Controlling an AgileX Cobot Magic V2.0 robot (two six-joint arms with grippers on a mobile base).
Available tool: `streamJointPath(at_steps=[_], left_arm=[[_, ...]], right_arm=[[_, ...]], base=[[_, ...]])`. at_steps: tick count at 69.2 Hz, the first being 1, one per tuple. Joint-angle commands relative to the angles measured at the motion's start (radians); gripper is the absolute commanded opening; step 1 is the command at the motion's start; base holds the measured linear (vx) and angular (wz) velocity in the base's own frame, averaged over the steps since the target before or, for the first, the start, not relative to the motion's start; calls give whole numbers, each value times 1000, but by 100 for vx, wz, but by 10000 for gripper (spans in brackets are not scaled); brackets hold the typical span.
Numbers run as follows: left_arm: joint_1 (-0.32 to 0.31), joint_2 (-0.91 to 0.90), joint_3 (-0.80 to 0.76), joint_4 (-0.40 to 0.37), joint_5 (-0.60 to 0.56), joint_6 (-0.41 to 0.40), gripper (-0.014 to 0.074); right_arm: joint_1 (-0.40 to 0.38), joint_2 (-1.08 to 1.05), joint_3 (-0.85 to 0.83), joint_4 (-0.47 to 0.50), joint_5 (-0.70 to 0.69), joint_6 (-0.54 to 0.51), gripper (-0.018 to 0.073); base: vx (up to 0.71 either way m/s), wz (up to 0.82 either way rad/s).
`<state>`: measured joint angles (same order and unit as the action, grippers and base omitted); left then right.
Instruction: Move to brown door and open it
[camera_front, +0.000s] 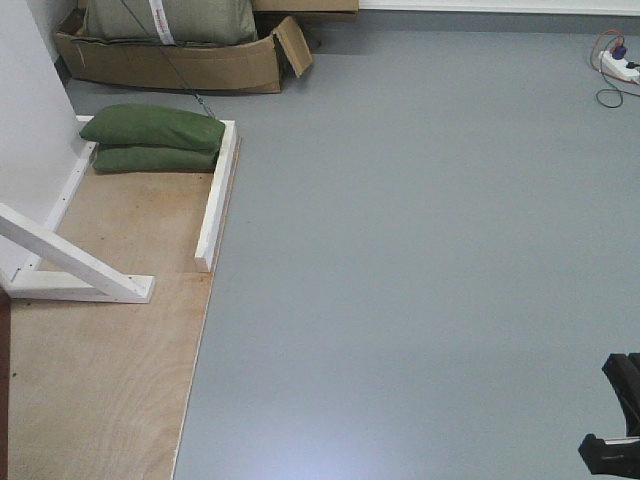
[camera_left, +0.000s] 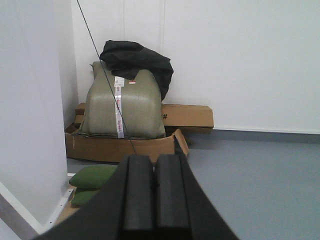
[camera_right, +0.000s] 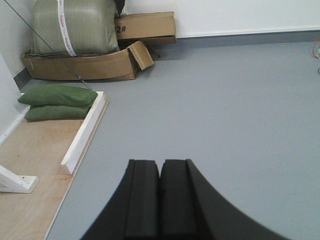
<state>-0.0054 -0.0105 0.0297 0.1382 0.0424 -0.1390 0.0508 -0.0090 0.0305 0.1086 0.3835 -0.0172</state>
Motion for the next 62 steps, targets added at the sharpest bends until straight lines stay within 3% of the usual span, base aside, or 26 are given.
streamJointPath(at_steps=[1, 11, 20, 30, 40, 52, 62], left_arm=[[-1, -25, 15, 1, -132, -5, 17], [14, 15, -52, 2, -384, -3, 17], [55, 130, -242, 2, -568, 53, 17], [98, 230, -494, 2, -599, 145, 17], [148, 280, -702, 1, -599, 371, 17], [221, 298, -880, -19, -601, 749, 17], [274, 299, -980, -138, -622, 992, 17]], right_arm=[[-1, -16, 2, -5, -80, -11, 0], [-1, -16, 2, -5, -80, -11, 0], [-1, -16, 2, -5, -80, -11, 0], [-1, -16, 2, -5, -80, -11, 0], [-1, -16, 2, -5, -80, -11, 0], [-1, -16, 2, -5, -80, -11, 0], [-1, -16, 2, -5, -80, -11, 0]], base=[[0, 0], [0, 0], [0, 0], [0, 0], [0, 0], [0, 0], [0, 0]])
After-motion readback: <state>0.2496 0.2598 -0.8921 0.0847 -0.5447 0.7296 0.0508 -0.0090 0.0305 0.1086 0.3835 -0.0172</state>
